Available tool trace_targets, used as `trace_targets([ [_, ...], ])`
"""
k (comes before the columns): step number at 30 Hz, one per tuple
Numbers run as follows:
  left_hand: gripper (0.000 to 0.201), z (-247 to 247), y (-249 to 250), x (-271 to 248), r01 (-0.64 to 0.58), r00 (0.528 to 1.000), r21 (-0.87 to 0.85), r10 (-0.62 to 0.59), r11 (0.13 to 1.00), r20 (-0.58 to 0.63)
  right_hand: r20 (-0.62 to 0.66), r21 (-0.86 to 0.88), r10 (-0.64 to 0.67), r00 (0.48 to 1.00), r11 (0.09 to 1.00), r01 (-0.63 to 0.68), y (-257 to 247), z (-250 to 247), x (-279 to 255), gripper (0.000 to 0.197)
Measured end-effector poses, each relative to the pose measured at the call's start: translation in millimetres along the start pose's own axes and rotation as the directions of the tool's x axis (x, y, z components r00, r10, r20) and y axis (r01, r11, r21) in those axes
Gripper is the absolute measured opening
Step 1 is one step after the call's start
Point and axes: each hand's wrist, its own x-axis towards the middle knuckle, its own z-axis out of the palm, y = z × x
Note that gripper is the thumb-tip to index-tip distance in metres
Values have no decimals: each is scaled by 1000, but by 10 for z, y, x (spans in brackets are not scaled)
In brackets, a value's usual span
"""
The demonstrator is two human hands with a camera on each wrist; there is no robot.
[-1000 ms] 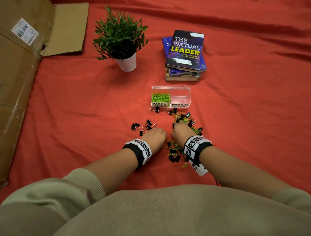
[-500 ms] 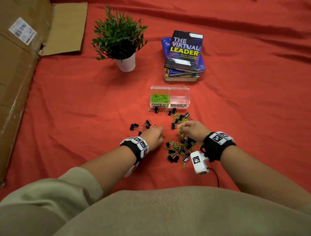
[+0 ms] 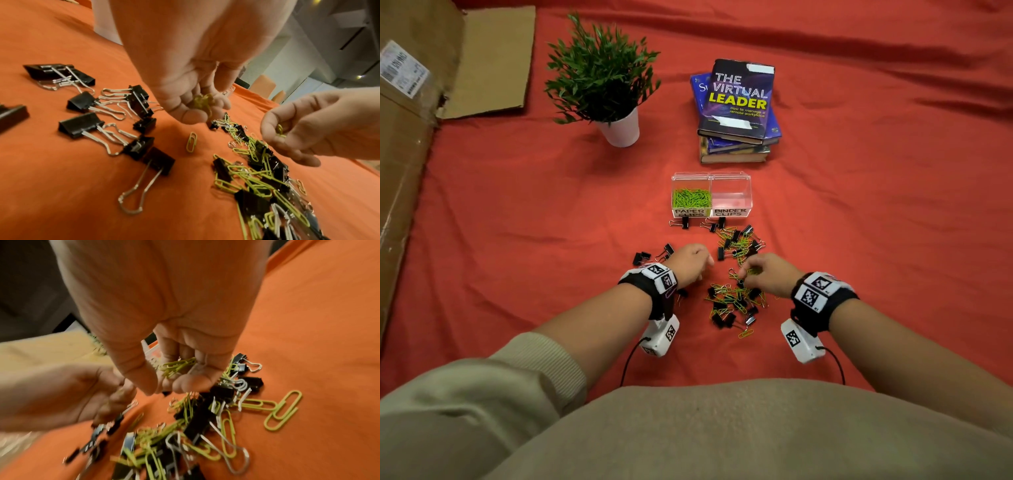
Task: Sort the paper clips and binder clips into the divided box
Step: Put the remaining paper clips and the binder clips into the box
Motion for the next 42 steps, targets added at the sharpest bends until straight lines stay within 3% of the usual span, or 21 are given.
trace_targets([
  [5, 11, 34, -79, -6, 23, 992, 450, 34, 893, -119, 80, -363, -120, 989, 921, 141, -26, 173, -1, 30],
  [10, 26, 87, -150, -28, 38, 990, 608, 54, 793, -132, 91, -508, -181, 979, 837, 202, -5, 279, 37, 19],
  [13, 27, 130, -171, -47, 16, 991, 672, 79, 740, -110, 89, -501, -171, 981, 844, 192, 4, 301, 48, 17],
  [17, 22, 141, -150, -54, 19, 995, 743, 58, 669, -77, -26, -254, -107, 994, 962, 97, -76, 217, 50, 14],
  [19, 24, 129, -160, -58, 27, 997, 733, 35, 680, -69, -68, -80, -62, 996, 995, 56, -152, 115, 96, 11],
  [24, 27, 81, -242, -77, -22, 997, 616, 64, 787, -46, -62, 310, -10, 998, 950, 29, -539, -206, 337, 20],
  [27, 21, 6, -257, -81, -55, 992, 522, 105, 851, -68, -137, 384, -21, 990, 921, 72, -886, -377, 545, 22],
  [31, 16, -154, -224, -57, -34, 990, 407, 88, 913, -114, -291, 68, -78, 954, 993, 102, -1231, -442, 932, 9],
  [33, 17, -253, -203, -30, -30, 988, 385, 86, 922, -128, -317, -101, -98, 943, 992, 69, -1332, -400, 1065, 13],
  [37, 20, -488, -93, 41, -53, 981, 369, 117, 928, -154, -205, -338, -159, 966, 938, 82, -1387, -276, 1212, 26],
  [39, 20, -624, 20, 108, -73, 972, 382, 152, 921, -180, -148, -376, -164, 975, 922, 98, -1365, -249, 1224, 33],
  [42, 21, -806, 237, 263, -117, 948, 439, 232, 891, -218, -162, -375, -225, 961, 915, 151, -1318, -321, 1160, 42],
])
